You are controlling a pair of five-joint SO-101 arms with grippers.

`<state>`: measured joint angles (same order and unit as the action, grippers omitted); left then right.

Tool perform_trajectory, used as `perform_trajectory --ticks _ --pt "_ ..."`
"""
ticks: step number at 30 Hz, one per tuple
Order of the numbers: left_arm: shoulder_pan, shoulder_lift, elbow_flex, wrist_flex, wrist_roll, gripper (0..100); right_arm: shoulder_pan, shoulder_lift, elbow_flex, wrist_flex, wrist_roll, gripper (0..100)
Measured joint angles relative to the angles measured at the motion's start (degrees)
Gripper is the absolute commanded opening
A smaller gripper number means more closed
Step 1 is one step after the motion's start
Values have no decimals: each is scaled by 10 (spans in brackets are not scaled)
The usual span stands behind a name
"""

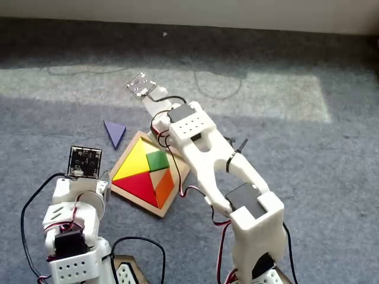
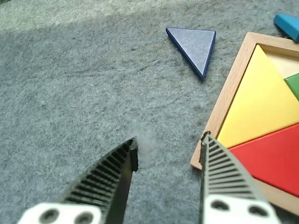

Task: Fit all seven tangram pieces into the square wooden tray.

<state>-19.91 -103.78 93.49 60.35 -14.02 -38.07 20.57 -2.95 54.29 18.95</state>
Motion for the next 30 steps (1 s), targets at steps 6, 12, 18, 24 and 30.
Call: perform_trajectory --ticks 6,12,18,24,30 --pt "0 0 0 0 0 230 -19 28 -9 -1 -4 316" --pt "0 0 0 0 0 230 -28 89 -69 -2 -4 316" --pt "0 0 0 0 0 230 -38 125 -94 -2 -4 314" --pt "0 0 0 0 0 230 -52 132 -96 17 53 207" --pt "0 0 0 0 0 230 -53 132 -103 32 61 135"
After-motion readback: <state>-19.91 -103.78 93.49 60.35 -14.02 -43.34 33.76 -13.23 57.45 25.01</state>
